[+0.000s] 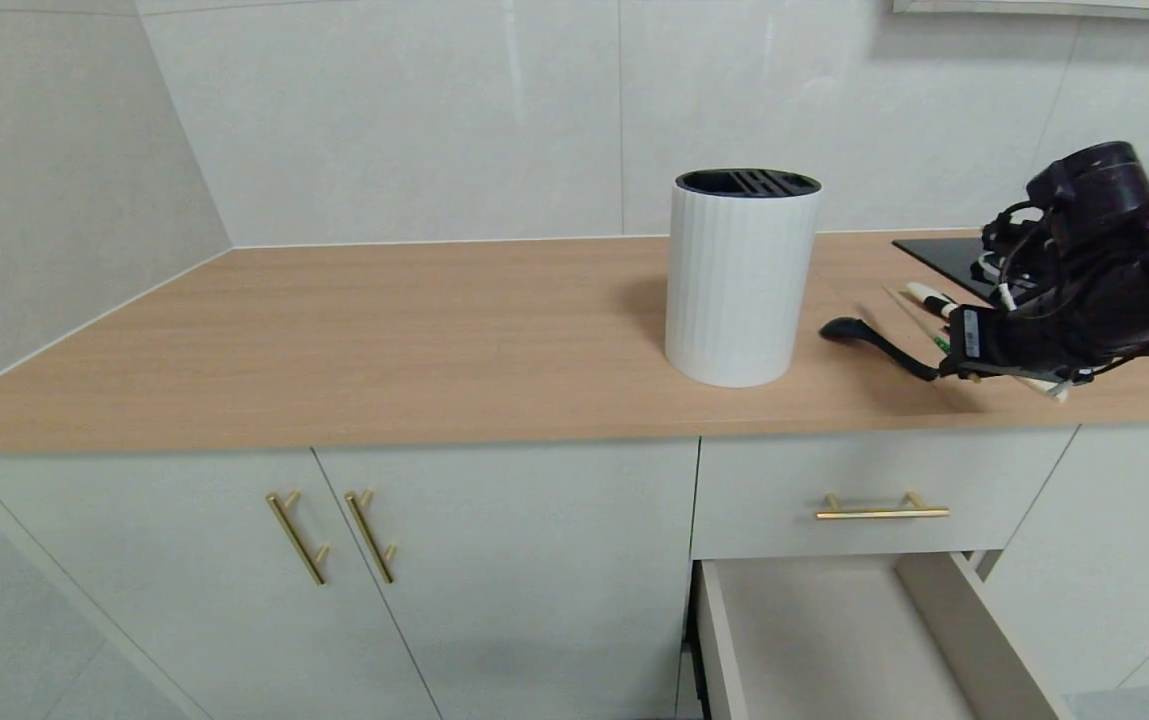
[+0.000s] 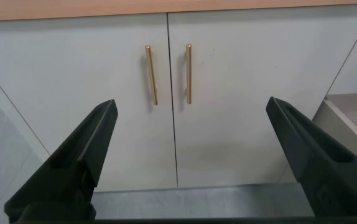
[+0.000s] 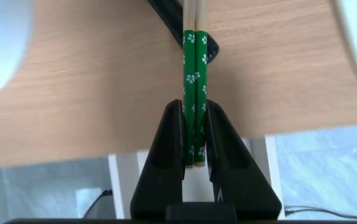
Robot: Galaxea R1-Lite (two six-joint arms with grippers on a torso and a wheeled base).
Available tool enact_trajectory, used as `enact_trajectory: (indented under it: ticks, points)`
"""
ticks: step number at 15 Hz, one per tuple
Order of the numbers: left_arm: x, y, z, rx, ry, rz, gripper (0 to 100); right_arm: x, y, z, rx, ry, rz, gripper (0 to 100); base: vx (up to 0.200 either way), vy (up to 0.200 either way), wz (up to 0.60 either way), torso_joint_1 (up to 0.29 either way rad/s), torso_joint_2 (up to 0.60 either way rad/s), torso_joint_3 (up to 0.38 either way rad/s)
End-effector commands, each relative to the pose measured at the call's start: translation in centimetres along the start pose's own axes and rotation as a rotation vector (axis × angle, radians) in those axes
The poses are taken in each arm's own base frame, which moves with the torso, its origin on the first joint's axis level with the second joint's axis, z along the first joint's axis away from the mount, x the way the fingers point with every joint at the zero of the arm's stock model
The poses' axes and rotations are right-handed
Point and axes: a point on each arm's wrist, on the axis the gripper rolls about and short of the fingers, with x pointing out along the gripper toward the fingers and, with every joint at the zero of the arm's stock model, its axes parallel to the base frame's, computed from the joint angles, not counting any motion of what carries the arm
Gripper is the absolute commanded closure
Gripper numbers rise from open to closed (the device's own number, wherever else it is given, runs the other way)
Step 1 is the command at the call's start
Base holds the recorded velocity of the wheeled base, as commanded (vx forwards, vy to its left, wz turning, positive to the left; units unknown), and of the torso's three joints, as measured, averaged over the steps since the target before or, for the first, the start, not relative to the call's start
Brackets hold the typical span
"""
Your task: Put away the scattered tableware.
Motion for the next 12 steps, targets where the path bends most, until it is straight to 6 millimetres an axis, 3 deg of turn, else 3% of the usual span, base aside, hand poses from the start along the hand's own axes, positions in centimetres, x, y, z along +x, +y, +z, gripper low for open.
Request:
enact_trajectory:
  ticks: [1, 4, 6, 9, 12]
  points:
    - [0.0, 0.0, 0.0, 0.0, 0.002, -0.001, 0, -8.1, -0.2, -1.1, -0.001, -0.129, 0.067, 100, 0.0, 0.0, 0.0, 0.0, 0.0, 0.0]
    - [0.0, 0.0, 0.0, 0.0, 0.002, 0.001, 0, -15.9, -0.5, -4.5, -0.041, -0.219, 0.248, 100, 0.0, 0.0, 0.0, 0.0, 0.0, 0.0]
    - [0.0, 0.0, 0.0, 0.0, 0.0, -0.001, 0, -18.9, -1.5, -6.6, -0.055, -0.209, 0.286, 100, 0.0, 0.0, 0.0, 0.0, 0.0, 0.0]
    - [0.0, 0.0, 0.0, 0.0, 0.002, -0.001, 0, -21.5, -1.9, -10.7, -0.131, -0.078, 0.398, 100, 0.0, 0.0, 0.0, 0.0, 0.0, 0.0]
    - [0.0, 0.0, 0.0, 0.0, 0.002, -0.001, 0, -21.2, -2.2, -14.1, -0.206, 0.039, 0.443, 100, 0.0, 0.0, 0.0, 0.0, 0.0, 0.0]
